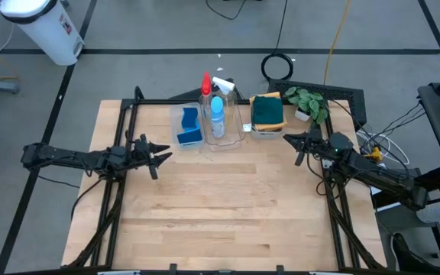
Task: Pick & Place Kitchen Items
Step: Return to Home Position
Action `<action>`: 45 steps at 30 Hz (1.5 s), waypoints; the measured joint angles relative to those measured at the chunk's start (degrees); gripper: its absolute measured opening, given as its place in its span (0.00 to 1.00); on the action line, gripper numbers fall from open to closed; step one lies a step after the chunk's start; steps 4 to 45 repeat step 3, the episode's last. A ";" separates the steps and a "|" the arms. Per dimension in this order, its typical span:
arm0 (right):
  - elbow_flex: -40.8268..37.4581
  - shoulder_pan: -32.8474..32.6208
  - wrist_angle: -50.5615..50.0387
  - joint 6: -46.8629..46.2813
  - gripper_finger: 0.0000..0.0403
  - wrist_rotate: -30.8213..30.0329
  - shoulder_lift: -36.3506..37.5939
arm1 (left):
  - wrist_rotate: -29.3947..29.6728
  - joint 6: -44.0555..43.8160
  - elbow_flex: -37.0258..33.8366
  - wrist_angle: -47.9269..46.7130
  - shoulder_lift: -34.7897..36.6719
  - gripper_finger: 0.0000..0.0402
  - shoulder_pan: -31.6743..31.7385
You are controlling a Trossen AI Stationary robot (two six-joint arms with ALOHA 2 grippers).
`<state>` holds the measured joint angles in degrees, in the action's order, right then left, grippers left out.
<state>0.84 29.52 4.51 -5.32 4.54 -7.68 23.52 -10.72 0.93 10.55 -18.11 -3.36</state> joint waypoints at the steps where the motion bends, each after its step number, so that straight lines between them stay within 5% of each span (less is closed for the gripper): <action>1: 0.00 0.00 0.00 0.00 0.01 0.01 0.00 | 0.00 0.00 0.00 0.00 0.00 0.38 0.00; 45: 0.00 0.00 0.00 0.02 0.01 0.02 0.00 | 0.00 -0.01 0.00 0.00 0.01 0.38 0.00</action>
